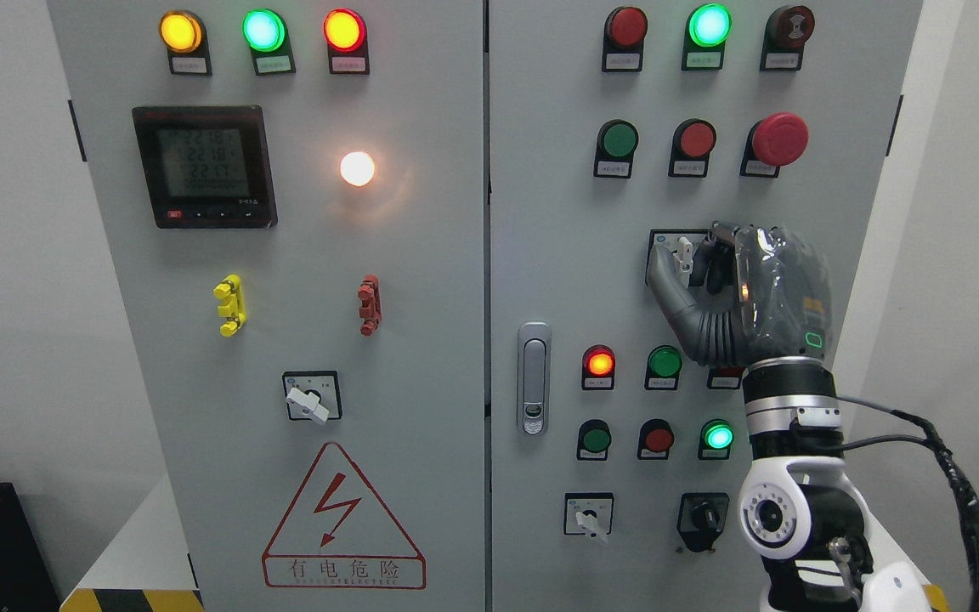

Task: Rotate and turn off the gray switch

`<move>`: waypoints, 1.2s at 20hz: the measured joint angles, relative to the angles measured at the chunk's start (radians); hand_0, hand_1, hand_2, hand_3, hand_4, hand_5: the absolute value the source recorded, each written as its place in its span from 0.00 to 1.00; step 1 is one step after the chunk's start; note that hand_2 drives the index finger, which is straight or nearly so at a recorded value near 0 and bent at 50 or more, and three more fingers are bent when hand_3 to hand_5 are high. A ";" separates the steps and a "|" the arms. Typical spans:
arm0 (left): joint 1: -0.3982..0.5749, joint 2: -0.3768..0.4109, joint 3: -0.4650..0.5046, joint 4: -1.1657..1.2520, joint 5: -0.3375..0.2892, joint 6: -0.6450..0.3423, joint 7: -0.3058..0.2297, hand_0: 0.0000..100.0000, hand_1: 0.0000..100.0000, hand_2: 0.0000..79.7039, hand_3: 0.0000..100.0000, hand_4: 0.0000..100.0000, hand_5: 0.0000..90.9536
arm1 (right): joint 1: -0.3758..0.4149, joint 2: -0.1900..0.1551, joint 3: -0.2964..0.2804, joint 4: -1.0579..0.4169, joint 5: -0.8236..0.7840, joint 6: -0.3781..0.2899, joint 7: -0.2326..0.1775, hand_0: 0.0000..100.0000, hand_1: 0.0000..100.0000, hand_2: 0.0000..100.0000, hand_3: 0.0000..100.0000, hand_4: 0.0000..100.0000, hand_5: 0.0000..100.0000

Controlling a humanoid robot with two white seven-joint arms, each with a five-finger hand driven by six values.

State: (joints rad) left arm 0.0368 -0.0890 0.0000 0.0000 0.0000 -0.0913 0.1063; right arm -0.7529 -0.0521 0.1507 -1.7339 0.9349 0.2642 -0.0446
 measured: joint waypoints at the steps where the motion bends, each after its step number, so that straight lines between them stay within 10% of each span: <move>1: 0.000 0.000 0.000 0.000 0.000 0.000 0.001 0.12 0.39 0.00 0.00 0.00 0.00 | 0.001 0.000 0.001 -0.003 0.000 -0.006 0.001 0.35 0.35 0.76 0.94 0.89 1.00; 18: 0.000 0.000 0.000 0.000 0.000 0.000 0.003 0.12 0.39 0.00 0.00 0.00 0.00 | 0.024 -0.031 -0.009 -0.087 0.002 -0.003 -0.018 0.32 0.39 0.72 0.92 0.86 1.00; 24: 0.000 0.000 0.000 0.000 0.000 0.000 0.003 0.12 0.39 0.00 0.00 0.00 0.00 | 0.053 -0.046 -0.026 -0.141 0.003 -0.100 -0.049 0.31 0.42 0.55 0.77 0.67 0.74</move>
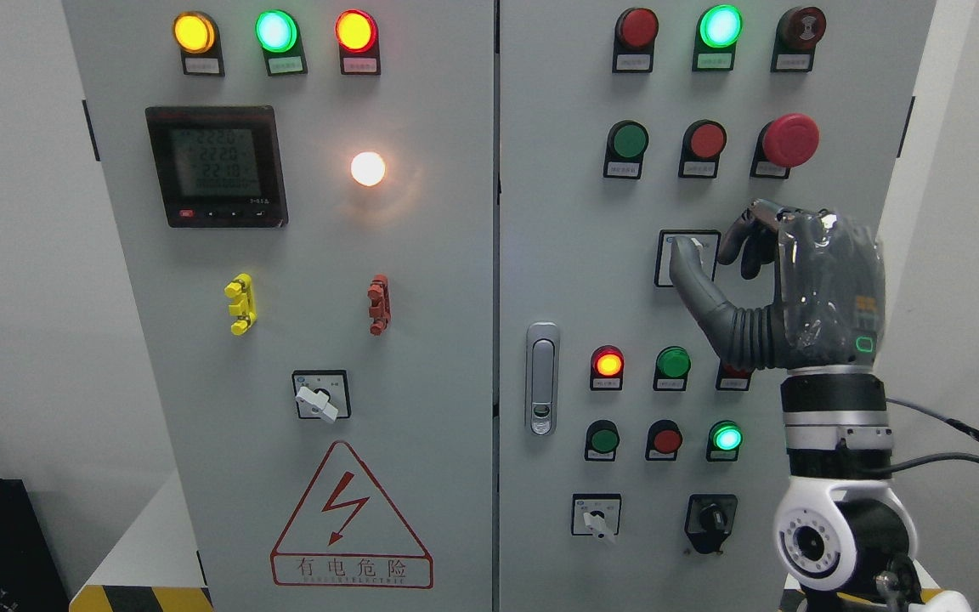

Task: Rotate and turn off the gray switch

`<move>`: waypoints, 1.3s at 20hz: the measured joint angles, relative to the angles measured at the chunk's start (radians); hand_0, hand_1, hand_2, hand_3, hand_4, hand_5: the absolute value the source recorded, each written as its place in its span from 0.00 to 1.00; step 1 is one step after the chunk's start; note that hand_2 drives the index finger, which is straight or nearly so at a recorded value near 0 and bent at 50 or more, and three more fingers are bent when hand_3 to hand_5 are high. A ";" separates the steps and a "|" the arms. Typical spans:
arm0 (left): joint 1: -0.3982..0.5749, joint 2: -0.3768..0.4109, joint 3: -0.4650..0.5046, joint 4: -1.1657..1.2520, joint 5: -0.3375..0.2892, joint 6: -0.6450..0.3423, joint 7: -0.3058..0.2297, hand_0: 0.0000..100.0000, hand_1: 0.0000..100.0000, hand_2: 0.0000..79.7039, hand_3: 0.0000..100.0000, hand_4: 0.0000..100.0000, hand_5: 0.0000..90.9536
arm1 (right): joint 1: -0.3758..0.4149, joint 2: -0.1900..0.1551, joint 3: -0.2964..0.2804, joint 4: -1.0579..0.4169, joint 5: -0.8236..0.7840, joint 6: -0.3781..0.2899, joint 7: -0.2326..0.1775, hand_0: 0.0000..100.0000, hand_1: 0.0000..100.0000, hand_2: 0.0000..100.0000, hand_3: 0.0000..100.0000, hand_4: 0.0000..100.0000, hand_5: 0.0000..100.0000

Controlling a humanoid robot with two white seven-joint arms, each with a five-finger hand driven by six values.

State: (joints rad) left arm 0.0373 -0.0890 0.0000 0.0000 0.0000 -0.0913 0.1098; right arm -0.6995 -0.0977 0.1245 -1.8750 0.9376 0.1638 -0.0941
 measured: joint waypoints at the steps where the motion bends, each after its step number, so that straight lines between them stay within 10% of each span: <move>1: 0.000 0.000 0.000 0.000 0.000 0.000 0.000 0.12 0.39 0.00 0.00 0.00 0.00 | 0.008 -0.002 -0.006 -0.009 0.000 -0.023 -0.003 0.31 0.42 0.53 0.75 0.65 0.71; 5: 0.000 0.000 0.000 0.000 0.000 0.000 0.000 0.12 0.39 0.00 0.00 0.00 0.00 | 0.060 -0.007 -0.037 -0.050 0.000 -0.116 -0.006 0.36 0.32 0.28 0.33 0.17 0.11; 7: 0.000 0.000 0.000 0.000 0.000 0.000 0.000 0.12 0.39 0.00 0.00 0.00 0.00 | 0.094 -0.008 -0.052 -0.072 0.000 -0.166 -0.007 0.32 0.32 0.14 0.16 0.00 0.00; 12: 0.000 0.000 0.000 0.000 0.000 0.000 0.000 0.12 0.39 0.00 0.00 0.00 0.00 | 0.166 -0.012 -0.086 -0.115 -0.001 -0.245 -0.004 0.21 0.27 0.00 0.00 0.00 0.00; 26: 0.000 0.000 0.000 0.000 0.000 0.000 0.003 0.12 0.39 0.00 0.00 0.00 0.00 | 0.261 -0.015 -0.168 -0.177 -0.002 -0.279 0.001 0.12 0.28 0.00 0.00 0.00 0.00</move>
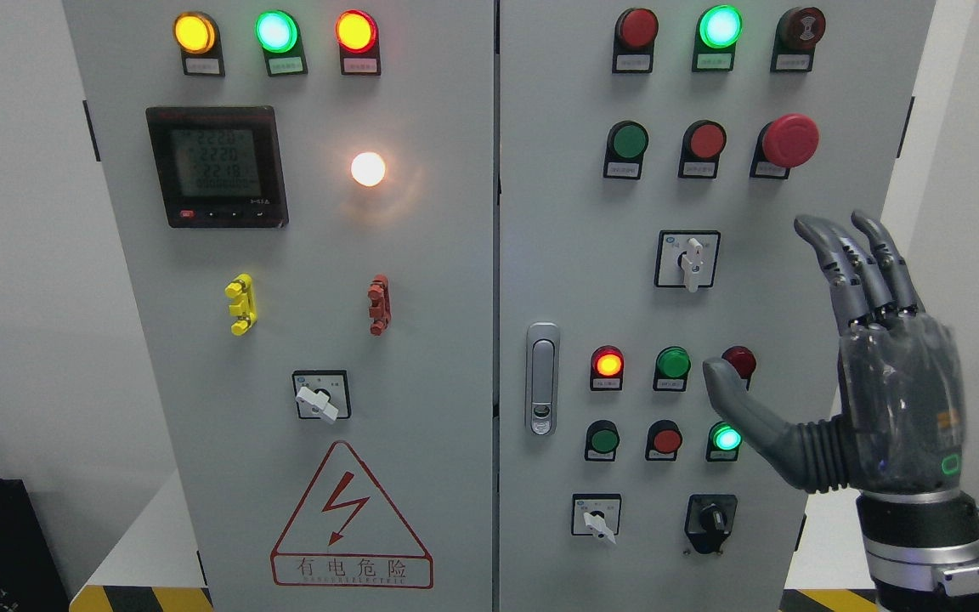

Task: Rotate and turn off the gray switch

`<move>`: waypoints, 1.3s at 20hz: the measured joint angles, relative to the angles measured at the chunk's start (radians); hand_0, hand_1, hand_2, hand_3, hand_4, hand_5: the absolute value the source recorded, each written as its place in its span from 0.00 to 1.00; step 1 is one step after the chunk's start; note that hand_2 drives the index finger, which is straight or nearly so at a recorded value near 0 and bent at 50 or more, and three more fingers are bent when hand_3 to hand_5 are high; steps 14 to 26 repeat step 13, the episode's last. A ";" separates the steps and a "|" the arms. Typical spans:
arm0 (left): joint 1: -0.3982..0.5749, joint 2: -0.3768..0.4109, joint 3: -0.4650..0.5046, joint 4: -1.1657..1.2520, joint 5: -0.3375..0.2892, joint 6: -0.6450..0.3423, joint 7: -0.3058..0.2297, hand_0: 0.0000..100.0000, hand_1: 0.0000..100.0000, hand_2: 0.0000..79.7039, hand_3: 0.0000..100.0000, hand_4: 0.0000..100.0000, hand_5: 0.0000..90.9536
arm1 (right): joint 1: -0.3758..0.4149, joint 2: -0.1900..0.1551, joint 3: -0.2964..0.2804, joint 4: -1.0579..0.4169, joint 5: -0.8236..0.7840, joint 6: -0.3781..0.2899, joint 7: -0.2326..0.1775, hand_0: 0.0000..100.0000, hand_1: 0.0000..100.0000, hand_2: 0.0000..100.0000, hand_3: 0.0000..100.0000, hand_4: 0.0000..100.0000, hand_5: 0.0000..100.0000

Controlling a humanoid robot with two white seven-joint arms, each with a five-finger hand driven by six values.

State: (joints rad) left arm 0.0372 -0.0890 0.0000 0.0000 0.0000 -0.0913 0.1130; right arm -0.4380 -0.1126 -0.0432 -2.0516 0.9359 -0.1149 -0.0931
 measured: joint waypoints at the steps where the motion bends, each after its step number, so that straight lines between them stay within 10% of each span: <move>1: 0.000 0.000 0.000 0.000 0.000 0.000 0.000 0.12 0.39 0.00 0.00 0.00 0.00 | 0.005 0.000 -0.005 -0.003 0.000 0.000 -0.007 0.12 0.28 0.00 0.00 0.00 0.00; 26: 0.000 0.000 0.000 0.000 0.000 0.000 -0.003 0.12 0.39 0.00 0.00 0.00 0.00 | 0.032 0.005 -0.035 -0.024 0.000 -0.013 -0.022 0.15 0.33 0.00 0.04 0.00 0.00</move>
